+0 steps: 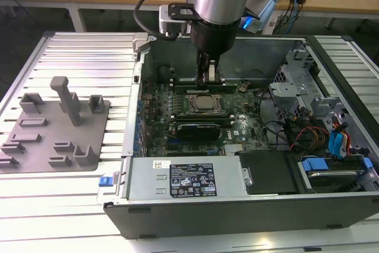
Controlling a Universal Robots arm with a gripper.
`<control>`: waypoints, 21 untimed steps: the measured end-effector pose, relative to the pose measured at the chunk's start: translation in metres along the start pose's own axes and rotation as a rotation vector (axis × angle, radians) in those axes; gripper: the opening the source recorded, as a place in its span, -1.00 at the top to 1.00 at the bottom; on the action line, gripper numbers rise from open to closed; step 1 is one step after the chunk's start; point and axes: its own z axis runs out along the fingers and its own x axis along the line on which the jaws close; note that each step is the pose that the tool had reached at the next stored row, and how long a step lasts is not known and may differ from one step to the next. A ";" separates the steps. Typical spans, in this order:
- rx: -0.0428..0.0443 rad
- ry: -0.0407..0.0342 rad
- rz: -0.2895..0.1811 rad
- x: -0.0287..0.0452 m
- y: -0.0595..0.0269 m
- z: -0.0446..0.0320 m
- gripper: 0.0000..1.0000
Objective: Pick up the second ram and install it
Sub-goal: 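Insert the second ram into the second slot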
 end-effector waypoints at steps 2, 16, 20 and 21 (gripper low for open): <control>0.0000 0.0012 0.000 0.0003 -0.0002 0.0031 0.82; 0.0000 0.0042 0.000 0.0049 -0.0031 0.0422 0.82; 0.0000 0.0029 0.000 0.0062 -0.0035 0.0535 0.82; -0.0001 0.0031 0.000 0.0063 -0.0035 0.0538 0.82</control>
